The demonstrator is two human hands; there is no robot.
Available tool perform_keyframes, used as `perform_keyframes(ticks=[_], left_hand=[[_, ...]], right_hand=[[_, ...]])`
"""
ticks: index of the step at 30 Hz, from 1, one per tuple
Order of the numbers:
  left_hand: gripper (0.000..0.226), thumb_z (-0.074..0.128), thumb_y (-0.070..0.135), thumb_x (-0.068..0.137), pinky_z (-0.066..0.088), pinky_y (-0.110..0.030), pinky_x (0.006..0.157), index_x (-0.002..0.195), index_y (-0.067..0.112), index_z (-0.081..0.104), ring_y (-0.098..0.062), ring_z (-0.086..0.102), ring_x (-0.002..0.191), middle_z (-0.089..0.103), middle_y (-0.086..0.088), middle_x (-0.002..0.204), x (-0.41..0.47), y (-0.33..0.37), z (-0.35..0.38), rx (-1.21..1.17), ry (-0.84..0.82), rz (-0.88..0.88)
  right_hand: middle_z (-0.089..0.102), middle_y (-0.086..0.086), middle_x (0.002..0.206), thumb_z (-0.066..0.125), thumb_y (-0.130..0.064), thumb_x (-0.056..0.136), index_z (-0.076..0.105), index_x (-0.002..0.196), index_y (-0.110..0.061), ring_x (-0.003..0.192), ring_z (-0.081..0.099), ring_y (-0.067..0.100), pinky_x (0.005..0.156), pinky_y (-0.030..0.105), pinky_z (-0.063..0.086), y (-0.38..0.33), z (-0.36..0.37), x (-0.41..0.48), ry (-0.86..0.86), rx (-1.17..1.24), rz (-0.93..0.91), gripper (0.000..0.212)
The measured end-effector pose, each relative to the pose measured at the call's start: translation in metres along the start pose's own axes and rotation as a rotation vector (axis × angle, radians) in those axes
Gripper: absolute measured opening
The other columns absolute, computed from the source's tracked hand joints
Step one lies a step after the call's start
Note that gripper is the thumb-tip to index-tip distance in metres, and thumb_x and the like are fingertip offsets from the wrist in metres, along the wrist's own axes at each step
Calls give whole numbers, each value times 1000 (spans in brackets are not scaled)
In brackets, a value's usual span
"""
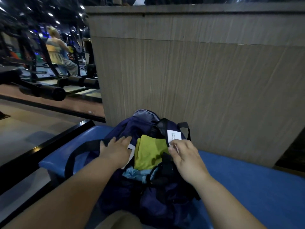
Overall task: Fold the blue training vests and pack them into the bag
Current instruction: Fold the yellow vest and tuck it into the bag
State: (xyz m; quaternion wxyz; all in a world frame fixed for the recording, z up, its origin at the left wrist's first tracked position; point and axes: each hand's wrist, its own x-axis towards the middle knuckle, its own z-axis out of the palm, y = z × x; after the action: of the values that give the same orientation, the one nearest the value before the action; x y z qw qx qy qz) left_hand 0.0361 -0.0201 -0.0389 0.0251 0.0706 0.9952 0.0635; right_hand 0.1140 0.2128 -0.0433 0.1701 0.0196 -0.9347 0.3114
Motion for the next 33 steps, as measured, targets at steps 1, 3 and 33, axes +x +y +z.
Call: perform_keyframes(ticks=[1,3,33], left_hand=[[56,26,44,103,3,-59,116,154,37,4,-23,4,150,5,10,164,-1,-3,9,-22,-31,2],[59,24,48,103,-1,-59,117,154,39,-3,-22,-2,151,-5,11,163,-4,-6,22,-59,-40,8],[13,48,28,97,41,-34,73,99,16,44,-23,55,91,51,-2,117,-22,-17,35,-327,260,184]], right_hand=[[36,-8,147,37,-50,100,47,137,-34,139,29,16,111,36,29,-3,5,0,-49,-45,-18,42],[8,-10,163,29,-52,102,27,151,-39,150,1,14,120,40,9,-8,15,0,-184,-149,-14,51],[-3,-3,165,25,-75,91,1,148,-58,150,-15,28,112,65,-16,-22,47,17,-631,-615,47,64]])
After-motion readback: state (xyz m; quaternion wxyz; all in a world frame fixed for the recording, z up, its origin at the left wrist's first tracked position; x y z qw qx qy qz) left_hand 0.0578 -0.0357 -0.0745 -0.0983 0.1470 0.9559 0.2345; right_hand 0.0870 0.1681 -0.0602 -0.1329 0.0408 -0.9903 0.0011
